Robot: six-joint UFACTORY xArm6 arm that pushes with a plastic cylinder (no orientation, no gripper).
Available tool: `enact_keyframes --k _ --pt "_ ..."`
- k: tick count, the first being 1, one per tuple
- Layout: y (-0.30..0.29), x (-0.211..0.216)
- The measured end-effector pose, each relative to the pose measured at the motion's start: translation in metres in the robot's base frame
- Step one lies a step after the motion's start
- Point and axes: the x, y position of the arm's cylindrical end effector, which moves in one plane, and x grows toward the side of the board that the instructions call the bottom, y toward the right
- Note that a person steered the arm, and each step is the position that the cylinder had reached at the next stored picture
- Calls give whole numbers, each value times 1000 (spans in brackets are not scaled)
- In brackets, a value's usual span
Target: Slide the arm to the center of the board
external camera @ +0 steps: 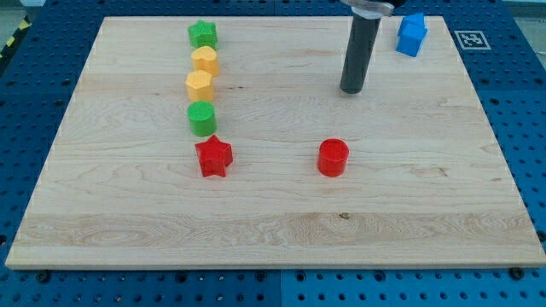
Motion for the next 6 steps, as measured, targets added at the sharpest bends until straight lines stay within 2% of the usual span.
enact_keyframes --k 2,4,6 --pt "-9 7" --pt "-98 -1" --pt "-99 -1"
